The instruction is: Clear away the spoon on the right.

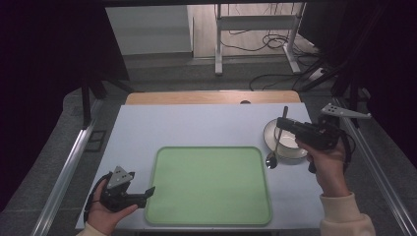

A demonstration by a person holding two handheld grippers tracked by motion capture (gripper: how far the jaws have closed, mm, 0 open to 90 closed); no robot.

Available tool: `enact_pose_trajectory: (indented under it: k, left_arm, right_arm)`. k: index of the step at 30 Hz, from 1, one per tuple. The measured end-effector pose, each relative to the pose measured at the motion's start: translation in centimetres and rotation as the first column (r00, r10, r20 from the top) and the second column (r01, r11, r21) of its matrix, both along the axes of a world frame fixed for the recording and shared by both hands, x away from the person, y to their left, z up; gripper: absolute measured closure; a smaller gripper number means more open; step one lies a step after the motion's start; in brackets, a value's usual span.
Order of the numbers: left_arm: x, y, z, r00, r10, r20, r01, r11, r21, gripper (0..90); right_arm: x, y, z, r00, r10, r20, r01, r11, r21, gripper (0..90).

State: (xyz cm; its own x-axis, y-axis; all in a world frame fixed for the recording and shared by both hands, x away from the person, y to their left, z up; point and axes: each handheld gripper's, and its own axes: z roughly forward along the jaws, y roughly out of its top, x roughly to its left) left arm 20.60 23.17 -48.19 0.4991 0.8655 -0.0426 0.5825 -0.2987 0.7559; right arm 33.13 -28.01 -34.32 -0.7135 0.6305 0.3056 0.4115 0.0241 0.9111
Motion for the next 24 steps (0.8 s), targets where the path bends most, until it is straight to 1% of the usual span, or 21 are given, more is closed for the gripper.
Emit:
enact_pose_trajectory:
  k: [4, 8, 11, 16, 17, 18, 19, 20, 24]
  left_arm:
    - [0.0, 0.0, 0.0, 1.0, 0.004, 0.003, -0.004, 1.0, -0.006, 13.2]
    - [0.0, 0.0, 0.0, 1.0, 0.002, 0.001, -0.002, 1.0, -0.005, 13.2]
    - [0.0, 0.0, 0.0, 1.0, 0.001, 0.001, -0.001, 1.0, -0.004, 13.2]
    - [-0.1, 0.1, 0.1, 1.0, 0.004, 0.004, -0.004, 1.0, -0.005, 13.2]
    - [0.0, 0.1, 0.1, 1.0, 0.005, 0.004, -0.005, 1.0, -0.004, 13.2]
    - [-0.1, 0.1, 0.1, 1.0, 0.006, 0.005, -0.006, 1.0, -0.004, 13.2]
    - [-0.1, 0.1, 0.1, 1.0, 0.006, 0.005, -0.006, 1.0, -0.004, 13.2]
    - [-0.1, 0.1, 0.1, 1.0, 0.006, 0.006, -0.006, 1.0, -0.003, 13.2]
    - [-0.1, 0.0, 0.1, 1.0, 0.005, 0.005, -0.005, 1.0, -0.003, 13.2]
  right_arm:
    - [-0.4, 0.5, 0.0, 0.9999, 0.015, -0.005, -0.015, 0.9999, 0.001, 88.1]
    - [-1.0, 1.3, -0.1, 0.9989, 0.045, -0.01, -0.045, 0.999, 0.002, 88.1]
    - [-1.2, 1.7, -0.3, 0.9986, 0.05, -0.016, -0.05, 0.9987, -0.006, 88.1]
    - [-1.5, 2.5, -1.1, 0.9972, 0.065, -0.036, -0.065, 0.9977, -0.016, 88.0]
    - [-1.5, 2.5, -1.1, 0.9972, 0.065, -0.036, -0.065, 0.9977, -0.016, 88.0]
    - [-1.6, 2.8, -1.5, 0.997, 0.062, -0.047, -0.062, 0.998, -0.012, 88.0]
    - [-1.6, 2.8, -1.5, 0.997, 0.062, -0.047, -0.062, 0.998, -0.012, 88.0]
    - [-1.8, 3.0, -1.9, 0.9964, 0.059, -0.061, -0.059, 0.9982, -0.01, 88.0]
    - [-2.1, 3.3, -2.4, 0.9949, 0.063, -0.078, -0.064, 0.9979, -0.009, 87.9]
